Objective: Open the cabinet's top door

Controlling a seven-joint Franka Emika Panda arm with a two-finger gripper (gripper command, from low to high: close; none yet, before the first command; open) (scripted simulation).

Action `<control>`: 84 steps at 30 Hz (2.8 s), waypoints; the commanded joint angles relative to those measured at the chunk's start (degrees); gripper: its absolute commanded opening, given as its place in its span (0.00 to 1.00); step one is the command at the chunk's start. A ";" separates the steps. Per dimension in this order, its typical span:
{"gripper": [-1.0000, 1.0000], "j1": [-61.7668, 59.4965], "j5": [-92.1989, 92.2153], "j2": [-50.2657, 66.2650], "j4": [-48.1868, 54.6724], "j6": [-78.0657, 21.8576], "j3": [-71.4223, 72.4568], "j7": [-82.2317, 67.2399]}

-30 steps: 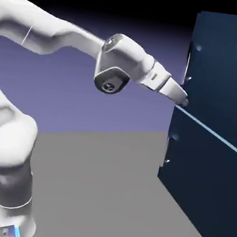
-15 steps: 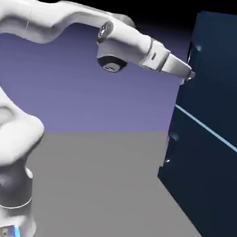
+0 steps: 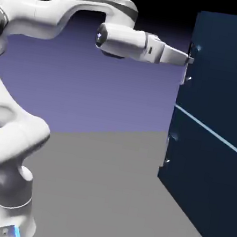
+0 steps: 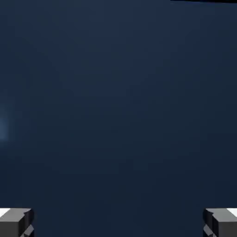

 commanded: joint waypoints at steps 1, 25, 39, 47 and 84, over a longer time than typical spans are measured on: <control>0.50 -0.97 2.50 -0.18 0.72 0.04 1.02 -1.84; 0.50 -28.51 47.12 -1.33 20.95 0.66 26.79 -34.71; 0.00 -7.57 42.64 3.47 7.81 -6.05 11.49 -39.14; 0.00 9.04 33.05 1.60 -2.79 -10.78 -2.24 -34.49; 0.00 37.06 -51.83 -37.16 -37.43 -54.95 -70.06 4.39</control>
